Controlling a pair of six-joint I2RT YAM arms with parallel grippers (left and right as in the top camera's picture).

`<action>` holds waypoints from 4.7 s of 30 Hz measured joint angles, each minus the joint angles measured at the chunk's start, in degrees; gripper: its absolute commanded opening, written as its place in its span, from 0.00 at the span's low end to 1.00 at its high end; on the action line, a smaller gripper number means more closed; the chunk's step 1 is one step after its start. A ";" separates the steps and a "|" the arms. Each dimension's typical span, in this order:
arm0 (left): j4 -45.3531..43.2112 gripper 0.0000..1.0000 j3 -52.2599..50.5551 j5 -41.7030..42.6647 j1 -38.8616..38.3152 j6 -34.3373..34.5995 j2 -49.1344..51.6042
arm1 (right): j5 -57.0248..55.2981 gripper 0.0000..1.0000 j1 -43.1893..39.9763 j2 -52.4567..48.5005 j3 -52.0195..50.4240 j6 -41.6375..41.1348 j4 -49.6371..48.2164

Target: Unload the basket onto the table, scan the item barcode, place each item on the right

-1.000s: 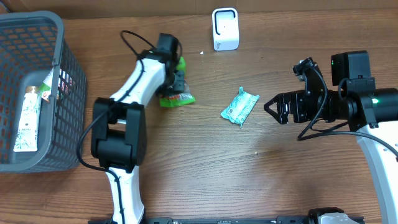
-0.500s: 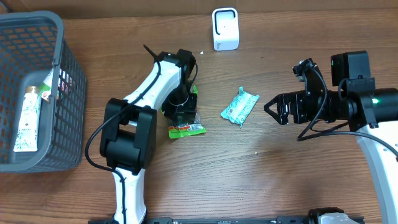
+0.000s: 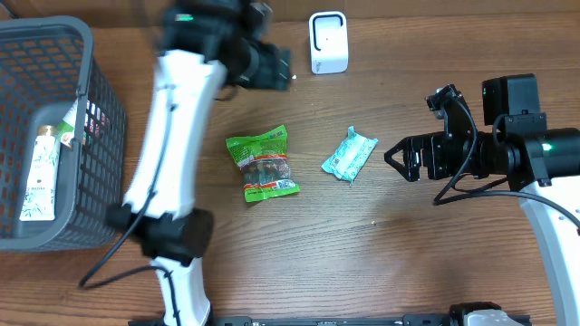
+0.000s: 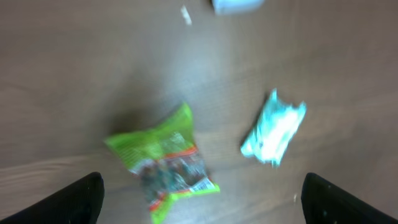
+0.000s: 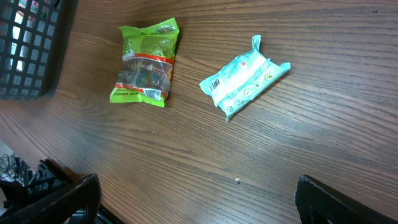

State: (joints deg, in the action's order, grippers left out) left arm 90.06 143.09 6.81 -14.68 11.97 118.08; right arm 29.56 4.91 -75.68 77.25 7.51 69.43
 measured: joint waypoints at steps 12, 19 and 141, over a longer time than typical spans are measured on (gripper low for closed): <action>6.40 0.87 11.91 -8.39 39.74 2.93 -14.36 | 0.00 1.00 0.00 0.00 0.00 0.02 0.02; 6.38 0.86 10.71 -10.29 57.27 4.13 -9.22 | 0.00 1.00 0.02 0.00 0.00 0.00 0.07; -2.05 0.04 -6.25 6.71 30.69 -8.46 -22.97 | 0.68 1.00 0.02 -6.05 0.00 -0.02 -3.65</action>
State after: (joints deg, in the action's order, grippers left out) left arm 88.01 136.84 13.52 16.01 3.51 95.11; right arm 30.24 4.93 -81.73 77.25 7.49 65.78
